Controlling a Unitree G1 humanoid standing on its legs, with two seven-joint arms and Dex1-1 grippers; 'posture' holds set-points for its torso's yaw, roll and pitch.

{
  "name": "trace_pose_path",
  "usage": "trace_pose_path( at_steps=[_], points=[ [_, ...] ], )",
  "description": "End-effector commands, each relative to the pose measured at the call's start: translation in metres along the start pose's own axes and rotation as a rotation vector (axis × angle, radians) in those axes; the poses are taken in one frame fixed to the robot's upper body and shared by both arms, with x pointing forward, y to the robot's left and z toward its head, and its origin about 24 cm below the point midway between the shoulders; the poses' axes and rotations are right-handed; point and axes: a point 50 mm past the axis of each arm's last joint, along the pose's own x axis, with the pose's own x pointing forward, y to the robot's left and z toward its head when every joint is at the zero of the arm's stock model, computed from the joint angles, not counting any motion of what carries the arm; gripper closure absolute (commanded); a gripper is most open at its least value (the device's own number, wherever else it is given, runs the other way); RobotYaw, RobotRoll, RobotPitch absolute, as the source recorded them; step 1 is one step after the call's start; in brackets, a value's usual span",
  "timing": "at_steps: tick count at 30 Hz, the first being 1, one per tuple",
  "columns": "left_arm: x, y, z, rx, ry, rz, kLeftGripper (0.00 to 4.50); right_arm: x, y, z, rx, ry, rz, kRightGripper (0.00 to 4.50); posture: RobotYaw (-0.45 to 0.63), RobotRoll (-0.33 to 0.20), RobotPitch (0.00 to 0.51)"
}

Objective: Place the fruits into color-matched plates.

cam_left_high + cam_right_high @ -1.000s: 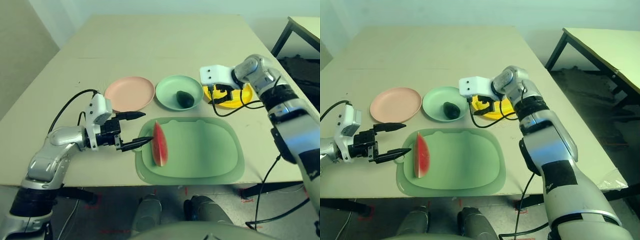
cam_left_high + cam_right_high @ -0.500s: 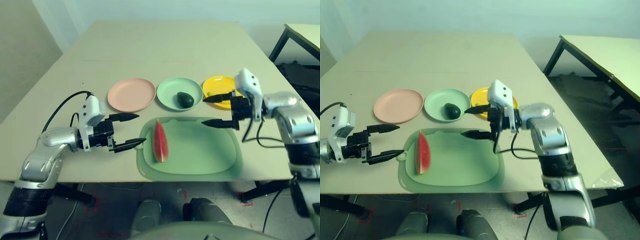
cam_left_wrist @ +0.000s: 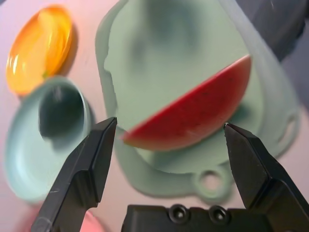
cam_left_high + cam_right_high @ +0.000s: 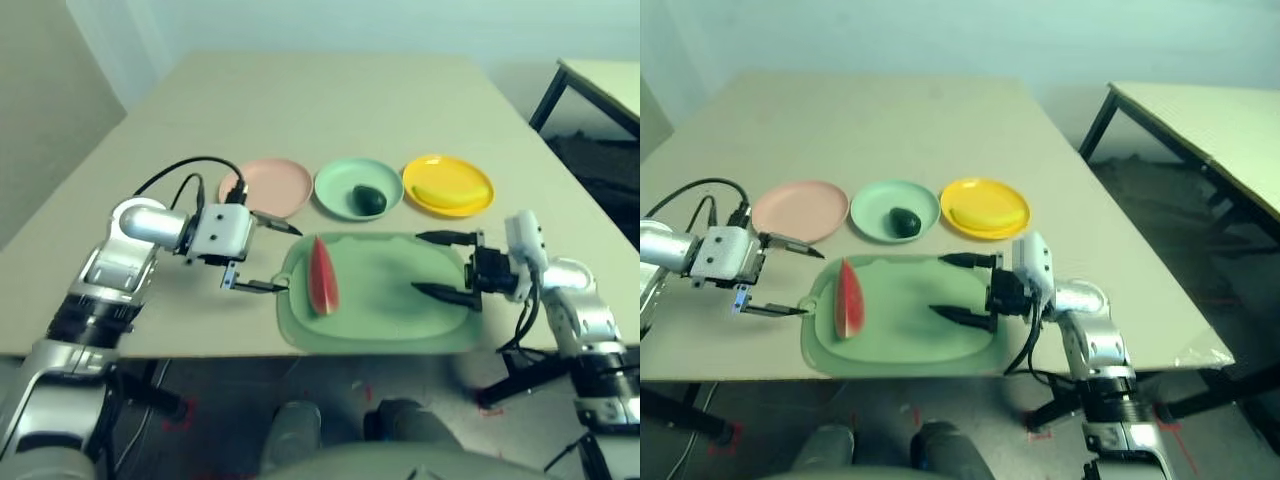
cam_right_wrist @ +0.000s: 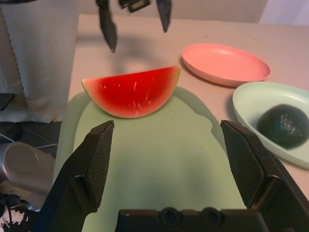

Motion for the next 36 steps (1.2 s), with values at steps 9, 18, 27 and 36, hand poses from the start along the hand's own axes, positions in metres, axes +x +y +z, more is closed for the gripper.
trace_pose_path(
  at_steps=[9, 18, 27, 36],
  points=[
    [0.040, 0.009, -0.008, 0.170, 0.035, -0.339, 0.00, -0.002, 0.005, -0.003, -0.018, -0.004, -0.028, 0.06, -0.07, 0.000, 0.023],
    [0.071, 0.010, -0.010, 0.177, -0.005, -0.429, 0.00, -0.005, 0.012, -0.006, -0.010, 0.016, -0.057, 0.06, -0.11, 0.000, 0.025],
    [0.078, -0.005, -0.013, 0.115, -0.006, -0.520, 0.90, -0.004, 0.013, -0.004, -0.003, 0.022, -0.063, 0.00, -0.10, 0.000, 0.026],
    [0.067, -0.007, -0.015, 0.059, 0.015, -0.510, 2.21, 0.001, 0.012, -0.006, -0.010, 0.029, -0.033, 0.00, -0.09, 0.000, 0.022]
  ],
)
